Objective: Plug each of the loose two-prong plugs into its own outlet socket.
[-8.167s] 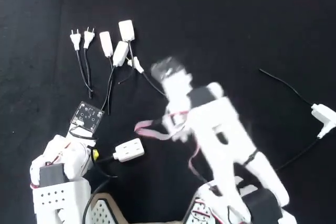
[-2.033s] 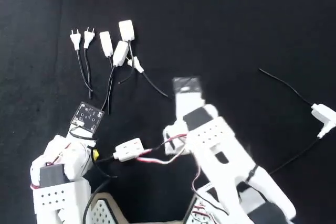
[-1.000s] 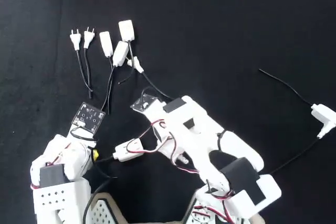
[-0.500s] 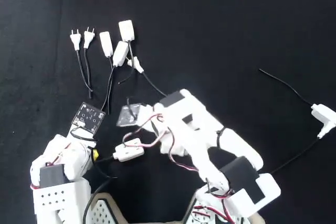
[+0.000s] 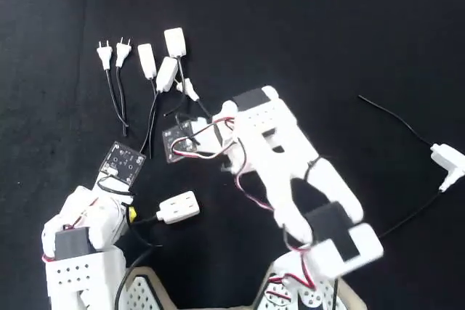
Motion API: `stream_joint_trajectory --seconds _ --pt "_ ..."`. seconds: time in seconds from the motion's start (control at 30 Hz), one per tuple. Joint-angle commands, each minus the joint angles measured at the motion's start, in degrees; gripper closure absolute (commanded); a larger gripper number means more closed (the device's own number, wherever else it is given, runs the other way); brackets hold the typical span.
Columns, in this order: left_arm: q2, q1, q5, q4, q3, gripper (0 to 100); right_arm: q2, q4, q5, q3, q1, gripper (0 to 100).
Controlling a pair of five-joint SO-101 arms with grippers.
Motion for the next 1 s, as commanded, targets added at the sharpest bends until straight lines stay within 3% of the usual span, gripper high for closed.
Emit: stream_joint_trajectory --seconds 0.0,0.1,0.4,0.53,0.7,0.87,0.9,0.97 --pt "0.0 0.7 -0.6 0.8 -0.2 77 5.8 -0.1 1.3 -2.9 -0.7 98.3" --pt "0.0 0.7 -0.6 0.7 -0.2 77 8.3 -0.1 1.1 -2.8 -0.5 94.8" --pt "0.0 0.7 -0.6 0.7 -0.1 77 0.7 3.0 -6.5 -2.9 -0.1 65.1" --pt "0.0 0.7 -0.6 0.7 -0.1 77 -4.1 5.5 -7.3 -2.9 0.1 58.0" --pt "0.0 0.7 -0.6 0.7 -0.1 77 -10.7 14.2 -9.6 -2.6 0.3 65.1" --pt "0.0 0.7 -0.6 0.8 -0.1 77 -15.6 15.4 -26.0 -0.3 2.4 95.9" --pt "0.0 0.7 -0.6 0.8 -0.1 77 -16.1 13.9 -29.5 0.3 3.3 99.2" --pt "0.0 0.7 -0.6 0.8 -0.1 77 -16.3 11.8 -35.3 2.6 6.2 94.2"
